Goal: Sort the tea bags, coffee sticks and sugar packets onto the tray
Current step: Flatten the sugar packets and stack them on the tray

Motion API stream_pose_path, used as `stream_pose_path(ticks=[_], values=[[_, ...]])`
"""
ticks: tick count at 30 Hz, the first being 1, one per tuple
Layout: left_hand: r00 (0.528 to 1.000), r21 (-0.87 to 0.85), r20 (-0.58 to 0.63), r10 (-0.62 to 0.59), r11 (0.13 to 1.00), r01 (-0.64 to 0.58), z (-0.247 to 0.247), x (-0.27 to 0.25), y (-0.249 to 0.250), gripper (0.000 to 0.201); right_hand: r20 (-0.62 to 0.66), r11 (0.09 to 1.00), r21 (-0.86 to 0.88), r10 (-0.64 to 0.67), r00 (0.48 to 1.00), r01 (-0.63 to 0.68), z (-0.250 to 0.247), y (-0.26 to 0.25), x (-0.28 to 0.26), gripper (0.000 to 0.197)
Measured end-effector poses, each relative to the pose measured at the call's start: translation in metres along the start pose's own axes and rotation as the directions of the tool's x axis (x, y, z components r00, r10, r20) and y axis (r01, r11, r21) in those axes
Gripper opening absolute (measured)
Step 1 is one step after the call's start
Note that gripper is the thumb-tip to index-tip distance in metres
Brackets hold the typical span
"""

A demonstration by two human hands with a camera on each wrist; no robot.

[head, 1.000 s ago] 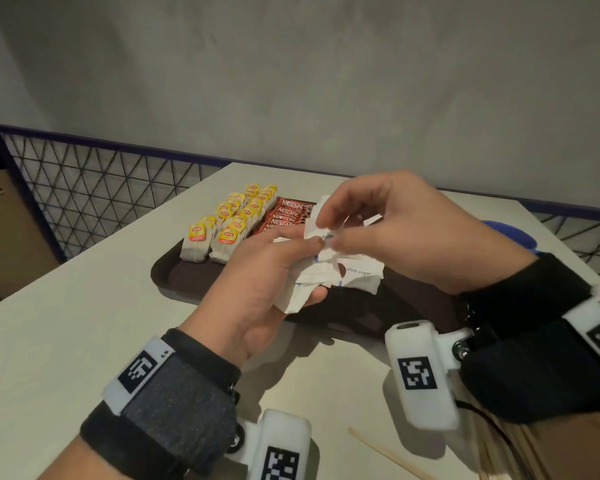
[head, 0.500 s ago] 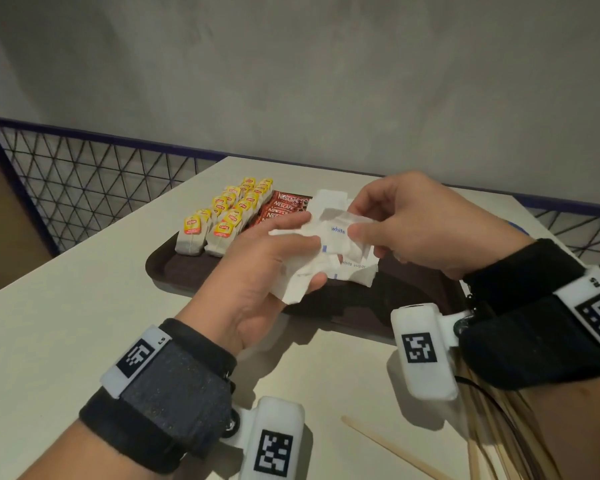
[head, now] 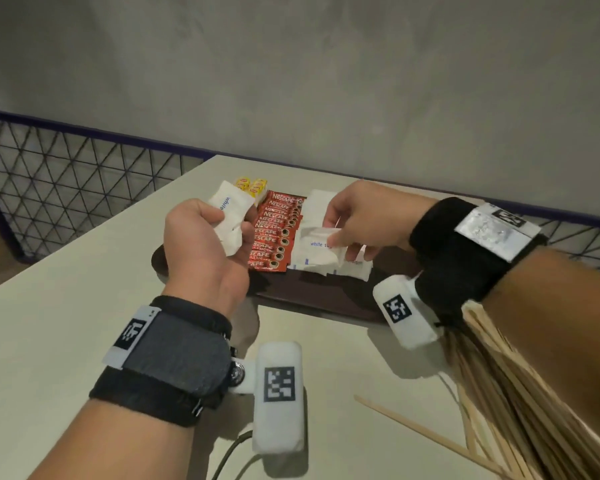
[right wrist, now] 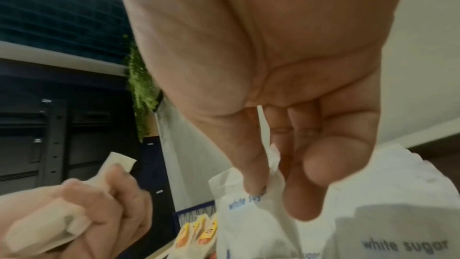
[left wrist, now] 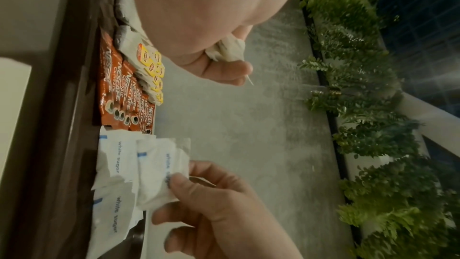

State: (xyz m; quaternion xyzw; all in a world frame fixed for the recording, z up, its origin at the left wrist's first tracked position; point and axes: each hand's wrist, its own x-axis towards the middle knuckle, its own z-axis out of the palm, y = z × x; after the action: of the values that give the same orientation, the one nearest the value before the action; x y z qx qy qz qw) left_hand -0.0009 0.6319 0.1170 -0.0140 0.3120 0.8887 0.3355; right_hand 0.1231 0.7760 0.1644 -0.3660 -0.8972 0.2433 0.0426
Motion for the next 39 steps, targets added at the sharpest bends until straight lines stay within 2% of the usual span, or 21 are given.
stream_pose_path(ticks=[3,6,9,14,18,22,27,31,33,36,38,39], values=[[1.0,0.047,-0.009,-0.013,0.999,0.013,-0.001,0.005,-0.001,0.056,0.06,0.999,0.039,0.035,0.998,-0.037,0.007,-0.001,0.017,0.009],[0.999,0.094,0.007,-0.046,0.995,0.045,-0.001,0.005,-0.003,0.041,0.106,0.995,0.0,0.102,0.989,-0.103,0.016,0.001,0.027,0.011],[0.987,0.086,0.067,-0.147,0.986,0.141,0.0,0.0,-0.006,0.022,0.115,0.989,-0.011,0.15,0.982,-0.15,0.023,0.005,0.032,0.015],[0.946,0.091,0.182,-0.268,0.963,0.255,0.001,0.004,-0.016,0.022,0.073,0.978,-0.127,0.173,0.982,-0.163,0.03,0.005,0.033,0.023],[0.933,0.139,0.249,-0.258,0.963,0.229,0.002,0.011,-0.024,0.022,0.039,0.969,-0.209,0.144,0.989,-0.133,0.033,0.005,0.037,0.027],[0.931,0.187,0.293,-0.218,0.968,0.168,0.002,0.013,-0.029,0.019,0.039,0.971,-0.213,0.121,0.992,-0.11,0.035,0.008,0.042,0.028],[0.932,0.226,0.292,-0.215,0.962,0.151,0.002,0.012,-0.033,0.029,0.046,0.964,-0.251,0.1,0.994,-0.086,0.036,0.01,0.048,0.035],[0.932,0.249,0.276,-0.235,0.954,0.167,0.002,0.009,-0.034,0.026,0.074,0.954,-0.294,0.092,0.993,-0.066,0.035,0.008,0.051,0.026],[0.933,0.283,0.267,-0.243,0.945,0.165,0.002,0.009,-0.035,0.028,0.014,0.961,-0.264,0.091,0.996,-0.084,0.028,0.006,0.046,0.018],[0.932,0.367,0.273,-0.241,0.921,0.131,0.001,0.009,-0.037,0.031,-0.203,0.986,-0.132,0.076,0.976,-0.105,0.007,0.004,0.033,0.012],[0.924,0.392,0.291,-0.247,0.912,0.12,0.001,0.006,-0.039,0.035,-0.294,0.994,0.085,0.096,0.951,-0.074,-0.008,-0.002,0.02,0.013],[0.919,0.398,0.304,-0.253,0.91,0.119,0.002,0.005,-0.04,0.037,-0.281,0.975,0.217,0.101,0.955,-0.039,-0.015,-0.006,0.012,0.014]])
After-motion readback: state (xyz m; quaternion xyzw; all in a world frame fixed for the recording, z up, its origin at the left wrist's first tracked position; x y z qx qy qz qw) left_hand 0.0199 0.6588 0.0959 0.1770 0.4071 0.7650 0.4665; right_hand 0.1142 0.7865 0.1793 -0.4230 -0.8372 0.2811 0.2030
